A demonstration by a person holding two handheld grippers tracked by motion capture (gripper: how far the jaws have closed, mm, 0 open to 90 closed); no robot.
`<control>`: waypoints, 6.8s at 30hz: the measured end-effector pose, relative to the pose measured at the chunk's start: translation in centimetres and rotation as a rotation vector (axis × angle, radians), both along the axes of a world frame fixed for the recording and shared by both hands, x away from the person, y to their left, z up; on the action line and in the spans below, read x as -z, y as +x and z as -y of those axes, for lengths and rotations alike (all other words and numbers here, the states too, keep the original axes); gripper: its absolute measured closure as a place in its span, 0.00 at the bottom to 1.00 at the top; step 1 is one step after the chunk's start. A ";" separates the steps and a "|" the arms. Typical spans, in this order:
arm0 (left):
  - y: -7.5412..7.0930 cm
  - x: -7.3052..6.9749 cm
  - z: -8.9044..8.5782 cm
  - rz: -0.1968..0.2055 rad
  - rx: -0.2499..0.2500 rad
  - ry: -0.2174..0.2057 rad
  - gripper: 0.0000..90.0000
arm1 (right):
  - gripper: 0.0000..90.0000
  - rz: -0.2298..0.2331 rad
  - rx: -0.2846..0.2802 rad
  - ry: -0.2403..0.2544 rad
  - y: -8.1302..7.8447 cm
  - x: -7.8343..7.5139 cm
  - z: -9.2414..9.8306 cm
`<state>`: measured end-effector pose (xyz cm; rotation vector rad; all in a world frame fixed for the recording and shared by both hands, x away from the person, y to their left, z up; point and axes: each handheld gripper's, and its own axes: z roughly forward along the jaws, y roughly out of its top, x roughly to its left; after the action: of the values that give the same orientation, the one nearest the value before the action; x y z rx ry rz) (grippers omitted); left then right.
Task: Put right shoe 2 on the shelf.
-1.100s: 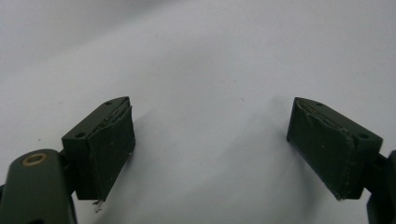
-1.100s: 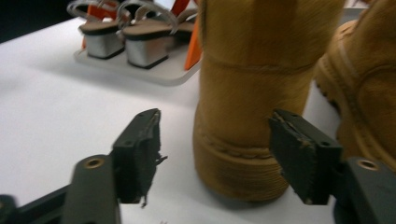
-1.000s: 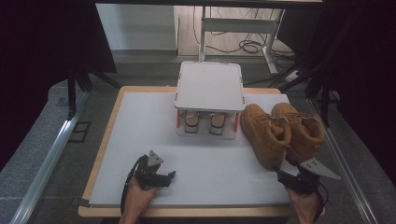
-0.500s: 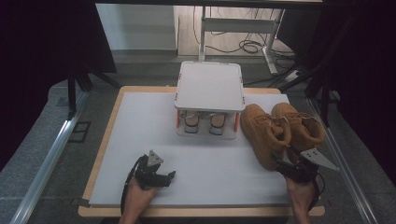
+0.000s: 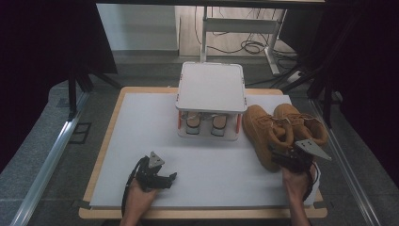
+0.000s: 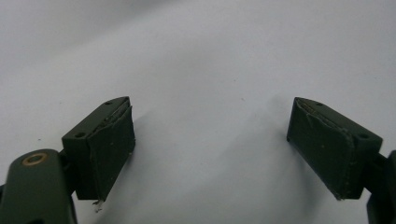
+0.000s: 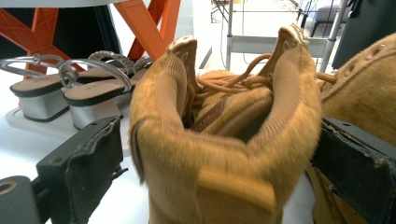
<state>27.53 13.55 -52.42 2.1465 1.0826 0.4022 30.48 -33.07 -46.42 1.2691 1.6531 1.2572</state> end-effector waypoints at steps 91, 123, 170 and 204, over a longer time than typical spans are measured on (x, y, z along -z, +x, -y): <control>0.0 0.0 0.0 -0.001 -0.002 -0.005 0.16 | 0.59 0.134 0.084 -0.041 -0.2 -7.6 -0.9; 0.0 0.0 0.0 0.000 0.001 -0.003 0.16 | 0.60 0.248 0.147 -0.023 0.3 -12.6 -0.3; 0.0 0.0 0.0 0.004 0.002 -0.002 0.17 | 0.60 0.318 -0.030 -0.010 4.0 -15.9 -9.6; 0.0 0.0 0.0 0.005 0.003 -0.002 0.17 | 0.60 0.321 -0.102 0.014 9.1 -14.7 -18.3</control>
<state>27.57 13.59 -52.45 2.1444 1.0772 0.4047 39.56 -14.73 -31.69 0.9408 1.4925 1.4513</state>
